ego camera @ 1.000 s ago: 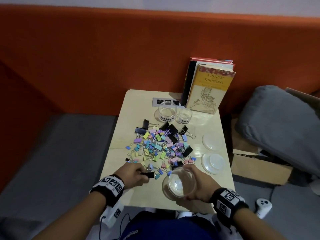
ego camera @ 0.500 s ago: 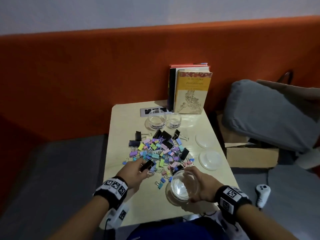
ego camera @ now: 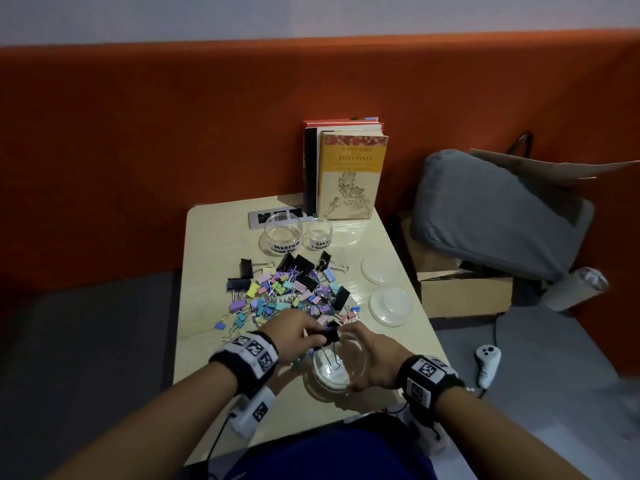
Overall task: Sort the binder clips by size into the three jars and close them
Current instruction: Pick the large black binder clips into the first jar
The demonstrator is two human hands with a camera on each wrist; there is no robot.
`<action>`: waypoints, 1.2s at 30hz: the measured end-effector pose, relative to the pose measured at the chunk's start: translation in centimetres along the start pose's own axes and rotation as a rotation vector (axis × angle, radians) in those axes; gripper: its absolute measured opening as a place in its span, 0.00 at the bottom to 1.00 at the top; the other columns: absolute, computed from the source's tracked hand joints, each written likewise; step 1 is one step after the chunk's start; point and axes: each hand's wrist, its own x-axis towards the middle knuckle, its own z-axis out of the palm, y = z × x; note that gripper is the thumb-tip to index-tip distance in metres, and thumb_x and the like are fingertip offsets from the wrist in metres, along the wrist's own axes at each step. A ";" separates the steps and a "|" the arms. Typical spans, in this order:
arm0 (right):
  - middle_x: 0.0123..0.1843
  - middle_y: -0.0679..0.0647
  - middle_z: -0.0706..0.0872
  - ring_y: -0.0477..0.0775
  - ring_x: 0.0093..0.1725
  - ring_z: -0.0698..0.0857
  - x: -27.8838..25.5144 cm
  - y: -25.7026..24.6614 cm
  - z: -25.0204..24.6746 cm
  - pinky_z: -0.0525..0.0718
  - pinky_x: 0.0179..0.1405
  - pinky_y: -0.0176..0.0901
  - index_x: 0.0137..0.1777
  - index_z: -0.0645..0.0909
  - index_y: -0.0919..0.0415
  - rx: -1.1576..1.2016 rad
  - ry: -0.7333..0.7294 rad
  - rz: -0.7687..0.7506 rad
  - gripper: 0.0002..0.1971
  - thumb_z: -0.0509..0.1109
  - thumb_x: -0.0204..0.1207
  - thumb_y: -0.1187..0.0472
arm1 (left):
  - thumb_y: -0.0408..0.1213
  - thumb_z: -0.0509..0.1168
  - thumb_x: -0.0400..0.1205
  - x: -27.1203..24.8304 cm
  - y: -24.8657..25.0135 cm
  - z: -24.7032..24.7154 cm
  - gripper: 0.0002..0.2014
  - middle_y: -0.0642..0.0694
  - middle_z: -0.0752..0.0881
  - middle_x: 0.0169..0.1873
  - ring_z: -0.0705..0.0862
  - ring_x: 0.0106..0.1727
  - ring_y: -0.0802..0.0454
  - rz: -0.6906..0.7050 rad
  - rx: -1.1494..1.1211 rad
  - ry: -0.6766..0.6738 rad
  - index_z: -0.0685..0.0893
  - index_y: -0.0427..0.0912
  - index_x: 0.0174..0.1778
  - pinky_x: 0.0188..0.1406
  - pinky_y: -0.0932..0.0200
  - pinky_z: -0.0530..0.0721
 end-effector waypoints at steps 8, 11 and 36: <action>0.66 0.46 0.82 0.51 0.60 0.83 -0.1 -0.3 -0.1 0.81 0.60 0.48 0.74 0.60 0.37 0.020 -0.010 0.019 0.51 0.87 0.53 0.48 | 0.51 0.58 0.88 2.3 3.0 2.8 0.17 0.42 0.83 0.56 0.80 0.59 0.41 0.292 0.696 -0.030 0.85 0.50 0.67 0.58 0.48 0.78; 0.68 0.46 0.82 0.52 0.63 0.83 0.0 -0.1 0.1 0.82 0.63 0.51 0.73 0.57 0.33 0.024 -0.008 0.036 0.53 0.84 0.50 0.46 | 0.46 0.62 0.87 2.9 3.3 3.8 0.13 0.43 0.85 0.55 0.79 0.61 0.41 0.318 0.861 -0.109 0.88 0.46 0.60 0.62 0.44 0.75; 0.63 0.35 0.80 0.45 0.61 0.82 0.0 -0.1 0.2 0.81 0.62 0.45 0.72 0.58 0.31 0.043 -0.008 0.020 0.51 0.85 0.52 0.41 | 0.32 0.66 0.80 2.9 -15.1 -5.4 0.30 0.45 0.72 0.75 0.75 0.70 0.40 -0.400 0.361 0.273 0.70 0.47 0.79 0.63 0.47 0.80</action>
